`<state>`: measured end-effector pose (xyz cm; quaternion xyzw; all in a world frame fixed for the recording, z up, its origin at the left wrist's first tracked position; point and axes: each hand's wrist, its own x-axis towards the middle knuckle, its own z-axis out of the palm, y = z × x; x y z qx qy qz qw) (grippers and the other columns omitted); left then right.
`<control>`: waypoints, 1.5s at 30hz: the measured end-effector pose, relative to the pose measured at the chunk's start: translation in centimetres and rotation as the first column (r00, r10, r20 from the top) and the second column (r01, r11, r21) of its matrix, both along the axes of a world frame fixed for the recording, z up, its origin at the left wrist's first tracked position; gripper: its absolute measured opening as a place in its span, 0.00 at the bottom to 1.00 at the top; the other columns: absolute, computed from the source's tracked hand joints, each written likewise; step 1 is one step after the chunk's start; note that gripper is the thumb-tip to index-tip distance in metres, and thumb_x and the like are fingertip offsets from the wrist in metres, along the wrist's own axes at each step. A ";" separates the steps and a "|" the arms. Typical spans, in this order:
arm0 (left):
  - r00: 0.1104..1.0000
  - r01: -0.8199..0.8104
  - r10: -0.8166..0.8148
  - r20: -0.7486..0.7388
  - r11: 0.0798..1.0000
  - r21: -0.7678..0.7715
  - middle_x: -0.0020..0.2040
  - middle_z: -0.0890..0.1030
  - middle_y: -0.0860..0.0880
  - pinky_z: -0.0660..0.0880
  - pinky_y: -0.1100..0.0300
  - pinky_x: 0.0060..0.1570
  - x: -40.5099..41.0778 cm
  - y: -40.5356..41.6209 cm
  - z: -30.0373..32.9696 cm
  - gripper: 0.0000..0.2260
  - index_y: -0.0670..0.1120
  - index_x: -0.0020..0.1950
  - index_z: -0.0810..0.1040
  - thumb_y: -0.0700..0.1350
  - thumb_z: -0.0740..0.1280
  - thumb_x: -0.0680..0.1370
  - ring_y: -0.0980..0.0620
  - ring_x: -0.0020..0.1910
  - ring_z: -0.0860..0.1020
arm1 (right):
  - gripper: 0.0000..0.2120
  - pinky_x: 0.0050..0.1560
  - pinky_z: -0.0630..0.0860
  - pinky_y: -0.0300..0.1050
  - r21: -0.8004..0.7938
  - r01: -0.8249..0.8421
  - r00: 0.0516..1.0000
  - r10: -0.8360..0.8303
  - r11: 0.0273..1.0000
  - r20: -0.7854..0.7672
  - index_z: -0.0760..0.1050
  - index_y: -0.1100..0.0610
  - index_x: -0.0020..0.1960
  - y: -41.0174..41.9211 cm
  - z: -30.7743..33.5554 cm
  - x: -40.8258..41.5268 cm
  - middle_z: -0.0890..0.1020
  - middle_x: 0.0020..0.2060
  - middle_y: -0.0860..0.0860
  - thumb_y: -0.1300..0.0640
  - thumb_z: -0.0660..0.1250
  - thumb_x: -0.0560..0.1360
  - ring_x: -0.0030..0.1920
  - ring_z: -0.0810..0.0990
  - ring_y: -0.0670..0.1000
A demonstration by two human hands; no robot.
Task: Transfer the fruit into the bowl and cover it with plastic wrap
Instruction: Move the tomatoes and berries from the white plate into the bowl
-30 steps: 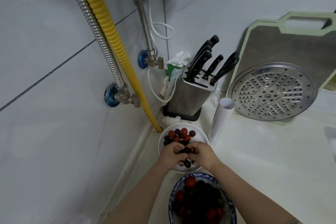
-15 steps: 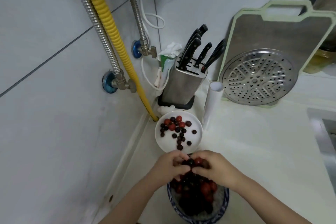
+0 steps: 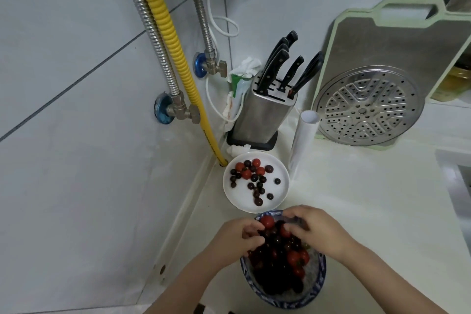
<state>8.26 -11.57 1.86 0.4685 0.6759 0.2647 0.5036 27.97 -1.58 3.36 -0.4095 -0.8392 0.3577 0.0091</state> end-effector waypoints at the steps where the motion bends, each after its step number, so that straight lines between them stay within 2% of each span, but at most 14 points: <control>1: 1.000 -0.025 0.025 -0.018 1.000 0.005 0.49 0.81 0.51 0.79 0.64 0.40 -0.3 0.4 0.1 0.09 0.53 0.54 0.79 0.45 0.70 0.75 0.59 0.38 0.79 | 0.14 0.54 0.72 0.35 -0.003 0.007 1.000 -0.007 1.000 -0.001 0.75 0.46 0.61 0.6 0.1 -0.3 0.79 0.55 0.43 0.50 0.65 0.76 0.50 0.78 0.43; 3: 0.995 -0.080 0.080 -0.067 0.997 0.010 0.49 0.81 0.51 0.80 0.59 0.46 -0.8 1.9 0.2 0.11 0.50 0.57 0.78 0.45 0.69 0.75 0.56 0.41 0.79 | 0.15 0.52 0.72 0.34 -0.016 0.021 1.000 -0.021 1.000 -0.004 0.75 0.49 0.62 1.8 0.1 -1.3 0.79 0.57 0.46 0.52 0.65 0.76 0.47 0.78 0.45; 5: 0.983 -0.127 0.128 -0.135 0.992 0.012 0.50 0.78 0.50 0.79 0.54 0.53 -1.2 3.7 0.3 0.16 0.47 0.63 0.76 0.45 0.70 0.75 0.52 0.46 0.79 | 0.17 0.54 0.71 0.33 -0.032 0.037 0.999 -0.037 0.999 -0.005 0.73 0.52 0.64 3.2 0.0 -2.6 0.78 0.60 0.49 0.55 0.65 0.76 0.51 0.78 0.48; 7: 0.973 -0.138 0.143 -0.179 0.990 0.040 0.54 0.76 0.49 0.76 0.56 0.54 -1.4 5.7 0.4 0.20 0.45 0.66 0.73 0.45 0.70 0.75 0.51 0.49 0.77 | 0.20 0.59 0.70 0.36 -0.023 0.027 0.999 -0.026 0.999 0.032 0.70 0.55 0.67 4.8 -0.5 -4.1 0.75 0.64 0.53 0.56 0.65 0.76 0.58 0.76 0.51; 9: 0.961 -0.077 0.091 -0.260 0.995 0.064 0.57 0.75 0.49 0.72 0.60 0.51 -1.4 7.6 0.5 0.21 0.42 0.66 0.71 0.43 0.70 0.75 0.50 0.52 0.76 | 0.23 0.66 0.68 0.43 0.028 -0.015 0.992 0.012 0.999 0.128 0.67 0.57 0.69 6.2 -1.0 -5.5 0.72 0.66 0.55 0.55 0.65 0.75 0.64 0.73 0.54; 13: 0.866 0.065 -0.080 -0.494 0.997 -0.048 0.65 0.71 0.46 0.72 0.54 0.60 -1.6 10.3 -0.7 0.27 0.47 0.67 0.68 0.48 0.72 0.71 0.46 0.63 0.71 | 0.30 0.66 0.66 0.47 0.220 -0.207 0.903 0.099 0.953 0.419 0.62 0.56 0.71 8.3 -1.4 -7.2 0.71 0.66 0.55 0.47 0.66 0.73 0.65 0.70 0.56; 18: 0.862 0.110 -0.202 -0.465 0.970 -0.218 0.70 0.63 0.42 0.67 0.55 0.67 -1.4 11.6 -1.9 0.35 0.46 0.73 0.60 0.48 0.72 0.70 0.43 0.68 0.66 | 0.31 0.67 0.60 0.48 0.260 -0.373 0.791 0.159 0.891 0.591 0.59 0.53 0.71 9.1 -3.3 -8.2 0.73 0.64 0.54 0.43 0.63 0.73 0.65 0.69 0.57; 27: 0.857 0.030 -0.143 -0.494 0.973 -0.230 0.68 0.65 0.42 0.68 0.56 0.64 -1.6 12.2 -3.6 0.29 0.42 0.69 0.64 0.46 0.72 0.72 0.45 0.65 0.68 | 0.31 0.57 0.73 0.48 0.186 -0.223 0.882 0.117 0.957 0.457 0.57 0.57 0.73 9.6 -5.5 -8.9 0.74 0.61 0.56 0.52 0.65 0.74 0.59 0.76 0.57; 33: 0.868 0.040 -0.148 -0.474 0.972 -0.230 0.64 0.68 0.43 0.68 0.57 0.61 -1.8 12.7 -3.6 0.23 0.43 0.66 0.69 0.44 0.70 0.72 0.45 0.63 0.69 | 0.40 0.59 0.75 0.50 0.053 -0.188 0.891 0.148 0.981 0.428 0.49 0.48 0.75 10.3 -6.0 -10.1 0.60 0.72 0.54 0.51 0.69 0.71 0.66 0.71 0.56; 36: 0.865 0.041 -0.148 -0.480 0.973 -0.227 0.49 0.77 0.48 0.69 0.59 0.53 -1.6 13.0 -3.4 0.07 0.46 0.49 0.75 0.43 0.69 0.72 0.47 0.54 0.73 | 0.36 0.64 0.72 0.50 0.020 -0.202 0.896 0.177 0.979 0.407 0.56 0.51 0.72 10.0 -6.5 -10.5 0.59 0.72 0.57 0.51 0.69 0.69 0.70 0.64 0.55; 37: 0.859 0.048 -0.147 -0.490 0.977 -0.209 0.40 0.75 0.51 0.69 0.60 0.50 -1.5 13.1 -3.2 0.05 0.49 0.40 0.73 0.43 0.69 0.72 0.49 0.49 0.73 | 0.33 0.65 0.71 0.50 0.010 -0.206 0.899 0.186 0.978 0.397 0.59 0.52 0.70 9.9 -6.7 -10.6 0.61 0.71 0.58 0.52 0.69 0.70 0.72 0.61 0.55; 38: 0.854 0.046 -0.143 -0.500 0.978 -0.201 0.34 0.72 0.54 0.69 0.60 0.48 -1.4 13.1 -3.0 0.10 0.51 0.34 0.70 0.43 0.68 0.72 0.51 0.46 0.73 | 0.31 0.67 0.70 0.50 -0.002 -0.204 0.904 0.189 0.979 0.384 0.61 0.53 0.69 9.7 -6.8 -10.7 0.62 0.71 0.59 0.52 0.69 0.70 0.73 0.59 0.56; 41: 0.877 0.025 -0.108 -0.468 0.983 -0.180 0.30 0.71 0.56 0.70 0.60 0.44 -1.4 13.0 -3.0 0.14 0.52 0.30 0.68 0.40 0.68 0.71 0.52 0.41 0.73 | 0.31 0.67 0.69 0.49 -0.019 -0.169 0.933 0.166 0.985 0.319 0.61 0.52 0.70 9.5 -7.3 -10.4 0.66 0.69 0.58 0.52 0.68 0.70 0.71 0.62 0.55; 45: 0.943 -0.032 -0.031 -0.332 0.983 -0.181 0.32 0.74 0.53 0.74 0.60 0.39 -1.6 12.5 -2.9 0.10 0.49 0.33 0.73 0.38 0.68 0.72 0.53 0.35 0.74 | 0.25 0.63 0.71 0.43 -0.059 -0.089 0.977 0.098 0.994 0.190 0.66 0.52 0.66 9.0 -6.5 -9.6 0.72 0.63 0.55 0.54 0.68 0.70 0.62 0.72 0.54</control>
